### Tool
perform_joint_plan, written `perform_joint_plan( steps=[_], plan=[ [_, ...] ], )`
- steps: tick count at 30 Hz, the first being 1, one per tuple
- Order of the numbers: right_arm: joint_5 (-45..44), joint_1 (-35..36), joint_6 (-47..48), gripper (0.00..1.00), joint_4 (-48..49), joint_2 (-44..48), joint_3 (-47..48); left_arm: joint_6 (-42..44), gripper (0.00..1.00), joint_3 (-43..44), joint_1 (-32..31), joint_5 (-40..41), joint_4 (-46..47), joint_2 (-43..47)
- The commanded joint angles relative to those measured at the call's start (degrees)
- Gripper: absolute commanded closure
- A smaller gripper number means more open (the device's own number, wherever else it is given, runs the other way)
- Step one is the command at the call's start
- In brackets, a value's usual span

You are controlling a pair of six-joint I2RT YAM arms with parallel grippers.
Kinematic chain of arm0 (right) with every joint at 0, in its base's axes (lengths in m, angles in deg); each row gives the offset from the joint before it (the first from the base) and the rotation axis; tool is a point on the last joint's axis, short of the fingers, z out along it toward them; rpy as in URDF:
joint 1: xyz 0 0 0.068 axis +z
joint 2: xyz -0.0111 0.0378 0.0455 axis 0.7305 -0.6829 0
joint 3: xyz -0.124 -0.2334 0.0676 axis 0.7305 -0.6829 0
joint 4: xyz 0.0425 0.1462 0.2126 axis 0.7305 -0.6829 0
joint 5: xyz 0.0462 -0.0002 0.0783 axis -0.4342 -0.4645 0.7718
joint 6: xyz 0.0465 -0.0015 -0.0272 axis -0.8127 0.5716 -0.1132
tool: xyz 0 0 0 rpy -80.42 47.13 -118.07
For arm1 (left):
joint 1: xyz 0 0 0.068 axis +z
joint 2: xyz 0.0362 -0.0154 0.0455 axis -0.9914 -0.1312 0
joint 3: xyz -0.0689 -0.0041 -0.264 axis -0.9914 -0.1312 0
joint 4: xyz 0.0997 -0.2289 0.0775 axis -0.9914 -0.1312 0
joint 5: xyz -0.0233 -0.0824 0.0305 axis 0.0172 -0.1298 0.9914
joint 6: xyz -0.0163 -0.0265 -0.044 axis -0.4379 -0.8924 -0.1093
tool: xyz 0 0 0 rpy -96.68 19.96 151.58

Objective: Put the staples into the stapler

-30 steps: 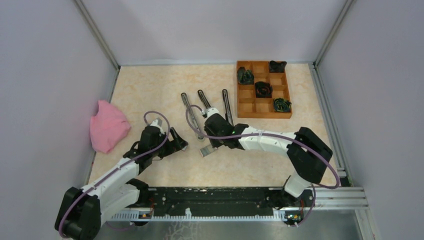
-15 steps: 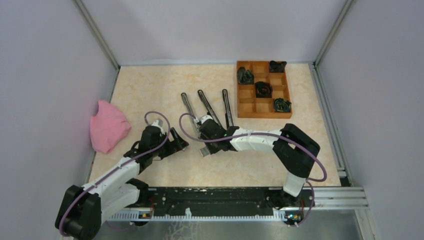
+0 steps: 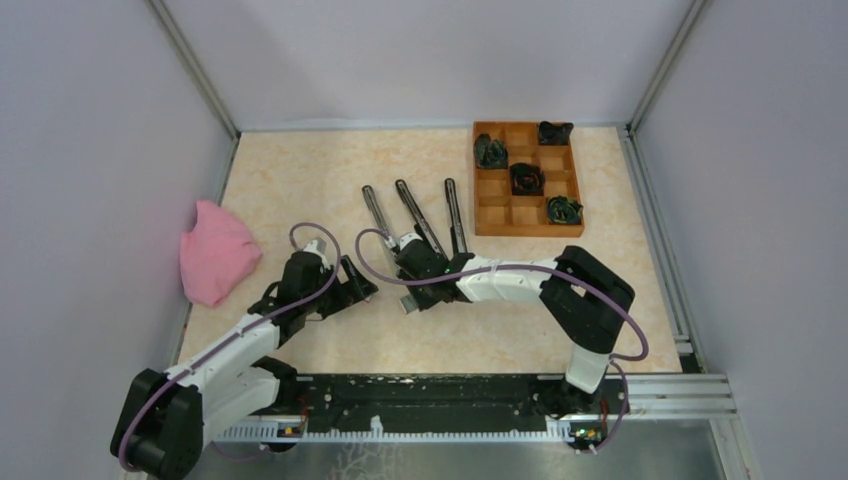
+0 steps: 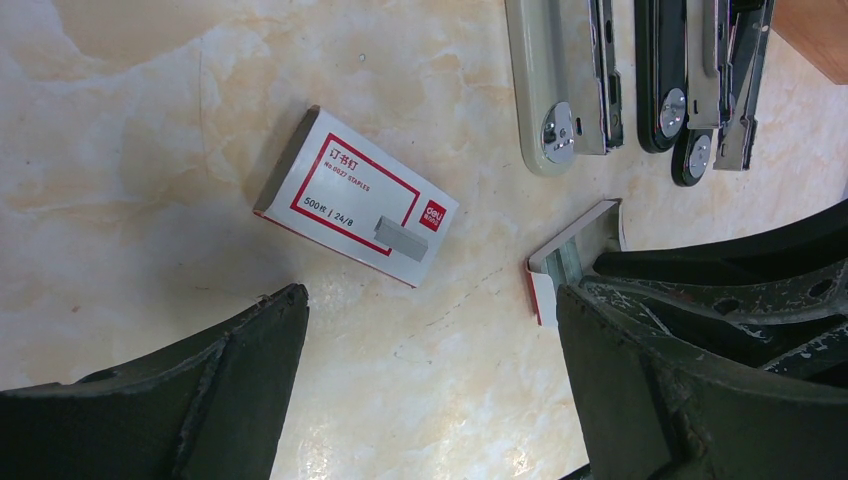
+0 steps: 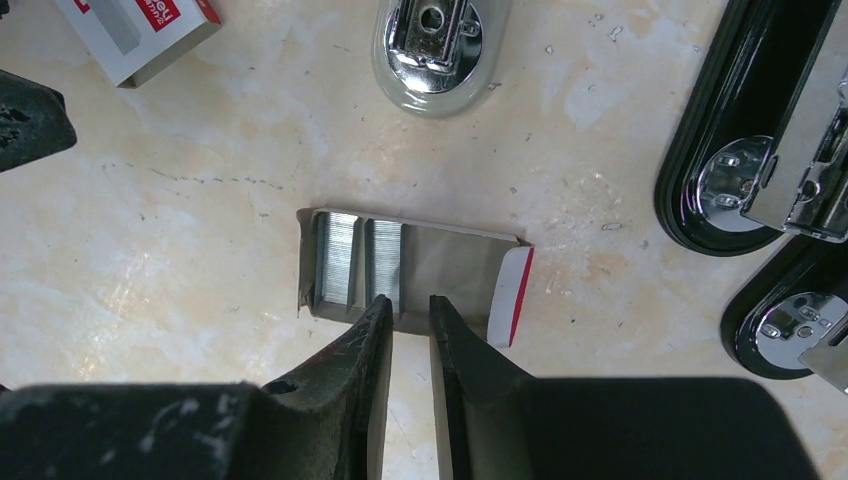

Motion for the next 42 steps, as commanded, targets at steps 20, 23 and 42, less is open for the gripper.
perform_joint_plan(
  steps=[20,23,42],
  plan=[
    [-1.3,1.3,0.3,0.92,0.2,-2.7,3.8,-0.7,0.02,0.9,0.3,-1.8,1.7,0.3],
    [-2.0,1.3,0.2,0.98,-0.1,-2.1,3.8,-0.7,0.02,0.9,0.3,-2.1,1.9,0.7],
    [2.4,-2.1,0.9,1.0,3.9,10.3,-0.6,0.9,0.03,2.1,1.8,-7.1,8.9,7.2]
  ],
)
